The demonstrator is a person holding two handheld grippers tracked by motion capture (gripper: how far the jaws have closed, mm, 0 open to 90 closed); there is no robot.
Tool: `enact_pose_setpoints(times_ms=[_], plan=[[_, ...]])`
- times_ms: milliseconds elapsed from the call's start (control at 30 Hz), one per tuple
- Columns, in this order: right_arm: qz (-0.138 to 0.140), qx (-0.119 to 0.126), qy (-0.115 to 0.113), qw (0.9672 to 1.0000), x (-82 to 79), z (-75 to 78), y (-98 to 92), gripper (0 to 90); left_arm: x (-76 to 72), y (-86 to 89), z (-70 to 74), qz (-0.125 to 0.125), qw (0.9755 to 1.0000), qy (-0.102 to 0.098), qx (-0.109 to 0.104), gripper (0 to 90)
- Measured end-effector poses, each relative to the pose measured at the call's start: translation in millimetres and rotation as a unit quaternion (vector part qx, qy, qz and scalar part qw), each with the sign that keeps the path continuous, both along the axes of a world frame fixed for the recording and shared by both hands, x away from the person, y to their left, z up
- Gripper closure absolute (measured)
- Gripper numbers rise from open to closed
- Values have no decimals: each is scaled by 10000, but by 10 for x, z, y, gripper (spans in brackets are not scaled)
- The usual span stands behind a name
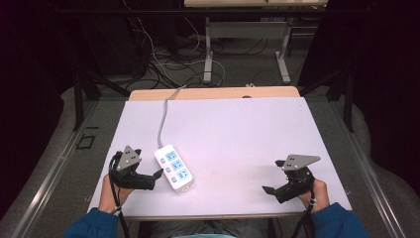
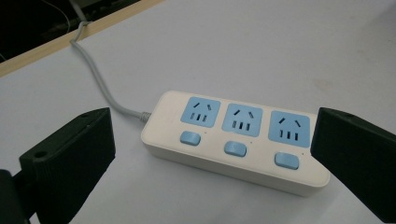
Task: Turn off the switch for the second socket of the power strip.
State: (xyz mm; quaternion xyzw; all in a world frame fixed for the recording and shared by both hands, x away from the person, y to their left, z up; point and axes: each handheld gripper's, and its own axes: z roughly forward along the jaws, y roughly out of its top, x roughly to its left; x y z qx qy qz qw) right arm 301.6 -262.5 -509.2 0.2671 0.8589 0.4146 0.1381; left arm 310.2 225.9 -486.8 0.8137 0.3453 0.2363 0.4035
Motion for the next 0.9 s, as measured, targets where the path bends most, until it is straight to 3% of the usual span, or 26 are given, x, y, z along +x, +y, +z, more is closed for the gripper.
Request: enact_pose_setpoints(times_ms=[533,900], plan=[[2,-42,40,10000,-6,-3,6,1,183,-167,-72,-126,9997,183,125,0],[17,-96,56,9999,-5,-9,13,3,288,-201,-127,-91,9997,242,37,13]])
